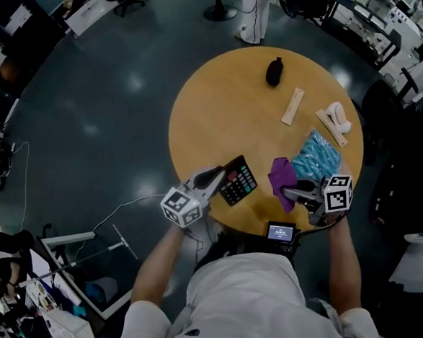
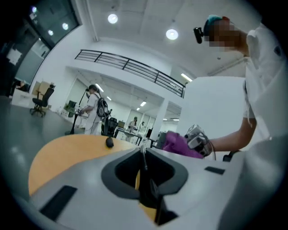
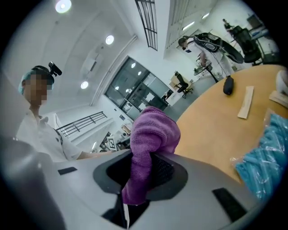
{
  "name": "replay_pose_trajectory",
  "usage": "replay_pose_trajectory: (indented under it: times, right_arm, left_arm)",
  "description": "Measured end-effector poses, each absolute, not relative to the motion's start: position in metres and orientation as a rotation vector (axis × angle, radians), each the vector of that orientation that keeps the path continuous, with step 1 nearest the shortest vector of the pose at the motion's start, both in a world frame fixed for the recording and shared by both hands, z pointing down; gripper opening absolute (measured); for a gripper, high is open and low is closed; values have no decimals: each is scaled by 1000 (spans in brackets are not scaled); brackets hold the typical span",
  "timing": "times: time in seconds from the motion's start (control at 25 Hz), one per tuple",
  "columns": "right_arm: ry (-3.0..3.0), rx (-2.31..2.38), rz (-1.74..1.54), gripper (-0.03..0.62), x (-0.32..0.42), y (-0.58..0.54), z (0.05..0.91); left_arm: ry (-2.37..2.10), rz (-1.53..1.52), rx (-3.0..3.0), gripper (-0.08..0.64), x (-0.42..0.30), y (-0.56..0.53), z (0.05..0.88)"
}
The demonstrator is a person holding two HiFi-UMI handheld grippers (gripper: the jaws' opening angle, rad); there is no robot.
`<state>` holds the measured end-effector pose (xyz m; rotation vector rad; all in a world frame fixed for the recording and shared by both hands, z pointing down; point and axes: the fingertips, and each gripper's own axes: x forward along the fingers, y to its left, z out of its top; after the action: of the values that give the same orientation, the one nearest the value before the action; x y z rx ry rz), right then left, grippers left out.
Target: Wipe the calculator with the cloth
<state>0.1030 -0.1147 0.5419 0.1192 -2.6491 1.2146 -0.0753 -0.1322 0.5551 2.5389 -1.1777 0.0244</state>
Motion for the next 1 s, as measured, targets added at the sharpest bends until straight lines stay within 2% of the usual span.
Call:
replay_pose_trajectory:
  times: [0.16,0.36,1.0]
  right_arm:
    - [-2641,209,1277,98,117,-106,551]
    - [-2645,269,1366,98,129,-99,563]
    - [-2642,264,1448,98,121,-95,561]
  left_arm:
    - [-1123,77,2392,43,-77,-143,647]
    - [-1022,151,2318,42,-70,-144,707]
    - [-905,212,2194,44,-80,-151,771]
